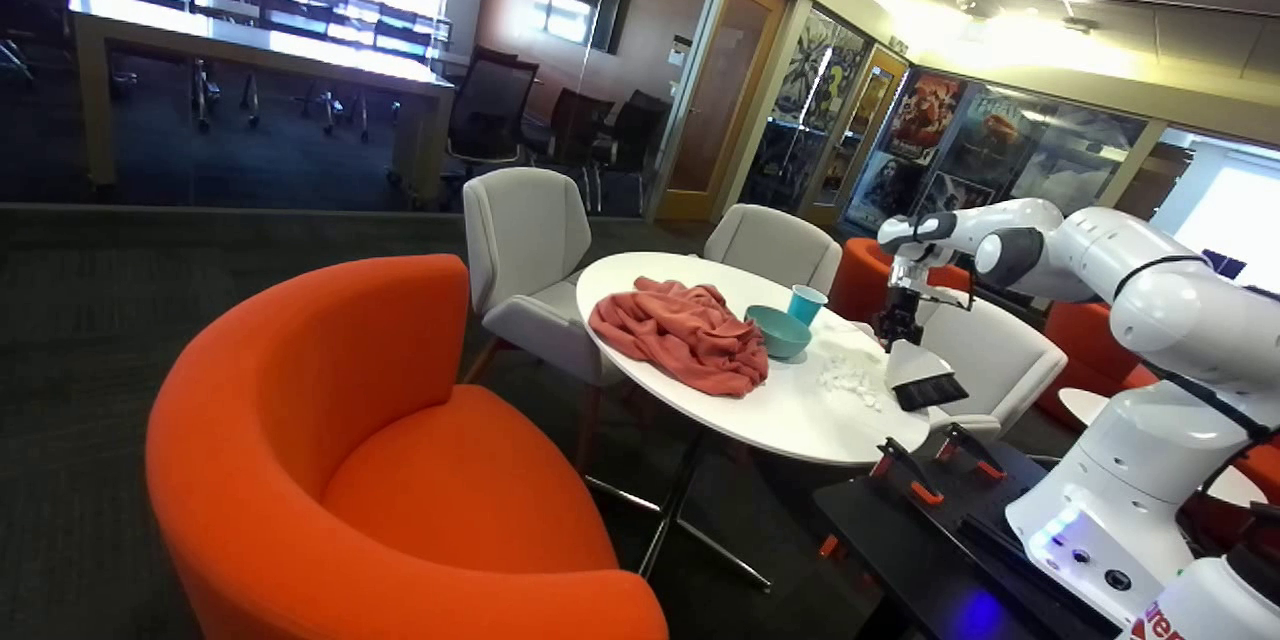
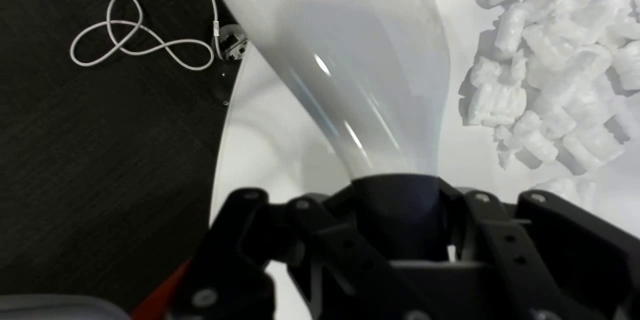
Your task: Use the brush to sweep the white objects on the table
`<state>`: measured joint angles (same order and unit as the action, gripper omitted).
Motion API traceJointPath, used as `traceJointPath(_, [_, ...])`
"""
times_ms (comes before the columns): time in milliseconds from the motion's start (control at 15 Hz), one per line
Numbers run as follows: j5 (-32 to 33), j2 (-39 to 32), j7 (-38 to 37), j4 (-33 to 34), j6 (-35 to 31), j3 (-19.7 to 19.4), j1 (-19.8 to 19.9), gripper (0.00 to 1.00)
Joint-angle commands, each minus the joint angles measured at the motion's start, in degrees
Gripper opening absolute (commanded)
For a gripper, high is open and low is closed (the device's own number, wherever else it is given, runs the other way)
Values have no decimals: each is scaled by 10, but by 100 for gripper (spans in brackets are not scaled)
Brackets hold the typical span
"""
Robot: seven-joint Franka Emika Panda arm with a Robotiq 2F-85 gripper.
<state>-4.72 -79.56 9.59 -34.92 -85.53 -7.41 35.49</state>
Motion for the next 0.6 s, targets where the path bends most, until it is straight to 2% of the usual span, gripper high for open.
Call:
traceJointPath(0, [4, 33, -8, -4, 55, -4, -3, 0])
traceJointPath(200, [0, 39, -16, -3, 61, -4, -2, 0])
traceJointPath(533, [-11, 33, -30, -4, 28, 3, 3, 0])
